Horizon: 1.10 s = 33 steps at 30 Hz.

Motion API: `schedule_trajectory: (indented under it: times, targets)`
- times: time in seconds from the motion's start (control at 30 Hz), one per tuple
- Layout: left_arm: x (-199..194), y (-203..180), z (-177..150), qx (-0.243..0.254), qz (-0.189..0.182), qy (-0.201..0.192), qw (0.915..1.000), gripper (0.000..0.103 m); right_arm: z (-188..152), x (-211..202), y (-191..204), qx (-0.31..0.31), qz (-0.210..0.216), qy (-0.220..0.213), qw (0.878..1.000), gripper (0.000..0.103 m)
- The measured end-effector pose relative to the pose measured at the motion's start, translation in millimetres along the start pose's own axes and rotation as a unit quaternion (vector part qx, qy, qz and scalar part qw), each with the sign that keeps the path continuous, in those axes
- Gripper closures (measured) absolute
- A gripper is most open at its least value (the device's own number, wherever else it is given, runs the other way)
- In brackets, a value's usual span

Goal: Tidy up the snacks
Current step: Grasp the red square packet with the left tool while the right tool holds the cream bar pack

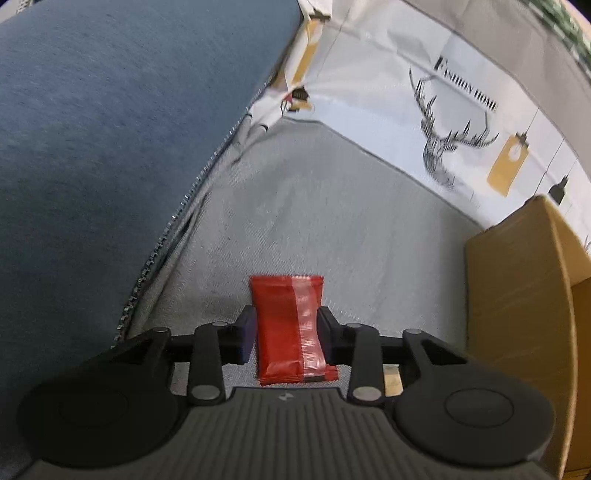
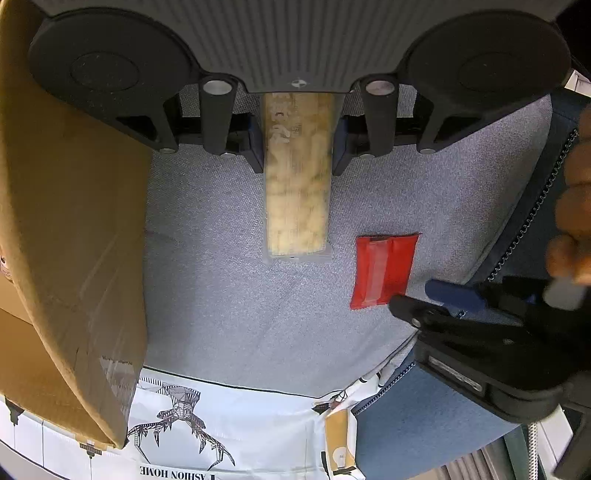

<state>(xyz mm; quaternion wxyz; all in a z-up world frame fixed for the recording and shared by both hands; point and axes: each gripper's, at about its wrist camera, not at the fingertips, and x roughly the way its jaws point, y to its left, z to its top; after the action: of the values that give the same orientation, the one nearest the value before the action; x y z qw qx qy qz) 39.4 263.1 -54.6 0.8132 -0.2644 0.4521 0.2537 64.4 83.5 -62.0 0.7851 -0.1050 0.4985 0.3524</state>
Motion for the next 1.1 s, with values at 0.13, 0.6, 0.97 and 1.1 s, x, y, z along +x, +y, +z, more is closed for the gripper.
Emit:
schedule_trajectory:
  times: [0.13, 0.6, 0.97, 1.1]
  targets:
    - [10.3, -8.3, -2.4, 0.011, 0.01, 0.013, 0.9998, 0.054, 1.8, 1.2, -1.7, 0.004, -0.001, 0.001, 1.0, 0.06]
    - [25.4, -19.9, -4.3, 0.047, 0.036, 0.024, 0.998, 0.044, 0.6, 4.0, -0.8, 0.002, -0.007, 0.001, 1.0, 0.056]
    - [28.3, -25.1, -2.9, 0.065, 0.048, 0.02, 0.9965, 0.043, 0.7, 6.2, 3.5, -0.012, -0.02, -0.002, 1.0, 0.058]
    - [28.7, -26.1, -3.3, 0.073, 0.051, 0.019, 0.9959, 0.044, -0.2, 5.8, 5.3, -0.022, -0.026, -0.006, 0.999, 0.065]
